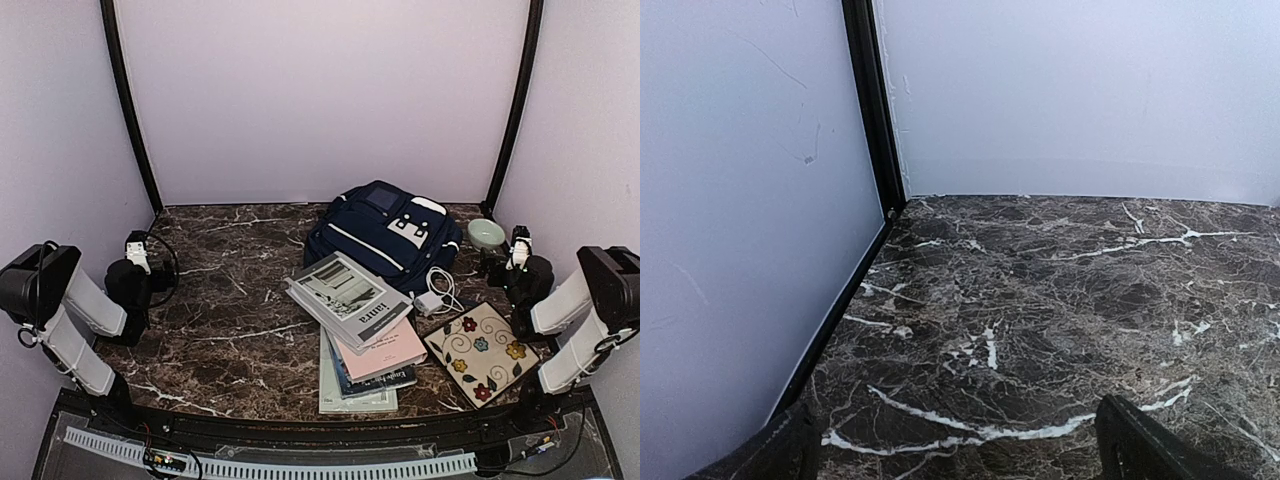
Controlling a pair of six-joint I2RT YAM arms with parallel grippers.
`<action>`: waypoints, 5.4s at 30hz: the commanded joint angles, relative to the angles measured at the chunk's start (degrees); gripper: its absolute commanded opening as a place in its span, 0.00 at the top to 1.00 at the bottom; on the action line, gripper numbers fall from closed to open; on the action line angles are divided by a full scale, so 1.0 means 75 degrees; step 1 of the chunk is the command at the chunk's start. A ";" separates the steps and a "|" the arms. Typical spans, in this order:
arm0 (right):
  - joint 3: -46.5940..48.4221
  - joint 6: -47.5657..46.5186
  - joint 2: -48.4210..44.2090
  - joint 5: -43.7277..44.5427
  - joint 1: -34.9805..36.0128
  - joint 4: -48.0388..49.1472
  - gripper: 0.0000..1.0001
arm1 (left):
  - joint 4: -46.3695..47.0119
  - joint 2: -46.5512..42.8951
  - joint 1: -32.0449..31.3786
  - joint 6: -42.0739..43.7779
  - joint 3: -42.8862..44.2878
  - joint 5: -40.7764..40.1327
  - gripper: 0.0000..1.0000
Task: Pack the student bag
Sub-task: Pick up the student bag from the center of the board, then pass from the right arm to the left
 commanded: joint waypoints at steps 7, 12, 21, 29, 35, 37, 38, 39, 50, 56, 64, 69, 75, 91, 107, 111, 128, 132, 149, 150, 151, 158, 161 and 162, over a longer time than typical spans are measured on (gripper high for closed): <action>0.0017 -0.0074 -0.0031 -0.0033 -0.0031 0.0332 0.00 | 0.0173 -0.0105 0.0009 0.0031 0.0011 0.0038 0.01; 0.0047 -0.0058 -0.0111 -0.0012 -0.0049 0.0291 0.00 | 0.0081 -0.0146 0.0024 0.0122 0.0062 0.0462 0.02; 0.3181 0.2095 -0.2831 -0.0382 0.0322 -0.6880 0.16 | -0.5320 -0.2546 -0.0138 0.0298 0.3035 0.1932 0.08; 0.4271 0.3928 -0.1786 0.0693 0.1856 -0.9063 0.18 | -0.7752 -0.3958 -0.1312 -0.0593 0.4402 0.2648 0.21; 0.6014 0.4473 0.0493 0.0857 0.2104 -1.0154 0.00 | -0.8354 -0.3915 -0.2158 -0.0448 0.4368 0.3740 0.24; 0.6470 0.4567 0.1316 0.0939 0.2051 -1.0286 0.00 | -0.8499 -0.3797 -0.2255 -0.0368 0.4333 0.4037 0.24; 0.6676 0.4579 0.1641 0.0919 0.2027 -1.0353 0.00 | -0.8521 -0.3726 -0.2272 -0.0363 0.4279 0.4205 0.24; 0.6895 0.4602 0.1937 0.0839 0.2012 -1.0454 0.00 | -0.8526 -0.3653 -0.2284 -0.0310 0.4226 0.4425 0.24; 0.8239 0.4417 0.3758 0.0281 0.1976 -1.1263 0.00 | -0.8220 -0.3758 -0.2308 0.0161 0.3764 0.4583 0.23; 0.8883 0.4309 0.4477 0.0038 0.1985 -1.1432 0.00 | -0.8206 -0.3931 -0.2308 0.0169 0.3740 0.4937 0.22; 0.8750 0.4056 0.4143 -0.0985 0.1971 -1.0552 0.86 | -0.7710 -0.4087 -0.2310 -0.0059 0.3475 0.5166 0.20; 1.0084 0.3696 0.3901 -0.1678 0.1902 -1.0593 1.00 | -0.7664 -0.4090 -0.2310 -0.0146 0.3464 0.5329 0.19; 1.1516 0.4079 0.3337 -0.2400 0.1976 -0.9912 1.00 | -0.7608 -0.4132 -0.2309 -0.0079 0.3424 0.5273 0.17; 1.3312 0.2207 0.1779 -0.3780 0.3658 -0.7991 1.00 | -0.7180 -0.4658 -0.2311 0.0079 0.3261 0.4950 0.17; 1.4117 0.1406 0.1582 -0.5345 0.4394 -0.7550 1.00 | -0.7561 -0.4948 -0.2309 0.0399 0.3560 0.5826 0.17; 1.4136 0.0118 0.1191 -0.5826 0.5145 -0.9434 1.00 | -0.8140 -0.5512 -0.2311 0.0746 0.4056 0.6852 0.19; 1.4680 -0.3183 0.1423 -0.6535 0.5902 -1.4273 1.00 | -1.2485 -0.3776 -0.2365 0.2399 0.8793 0.7049 0.01; 1.4678 -0.3426 0.1551 -0.6560 0.6014 -1.4392 1.00 | -1.2627 -0.3061 -0.2377 0.2262 0.9322 0.8931 0.01; 1.4103 -0.3584 0.1546 -0.5409 0.6083 -1.3740 1.00 | -1.1289 -0.3383 -0.2596 0.0386 0.9147 0.9016 0.18; 1.4102 -0.3591 0.1560 -0.5499 0.6088 -1.3726 1.00 | -1.1579 -0.3228 -0.2697 0.0543 0.9226 0.8687 0.20; 1.4108 -0.3596 0.1572 -0.5566 0.6085 -1.3716 1.00 | -1.1943 -0.3058 -0.2843 0.0791 0.9390 0.8411 0.20; 1.4150 -0.3575 0.1589 -0.6042 0.6100 -1.3717 1.00 | -1.3043 -0.2152 -0.3745 0.2514 0.9981 0.6262 0.10; 1.4084 -0.3540 0.1482 -0.6328 0.6096 -1.3683 1.00 | -1.3130 -0.1902 -0.3751 0.2592 1.0002 0.5896 0.12; 1.4044 -0.3513 0.1444 -0.6373 0.6100 -1.3653 1.00 | -1.3145 -0.1886 -0.3760 0.2591 0.9941 0.6138 0.16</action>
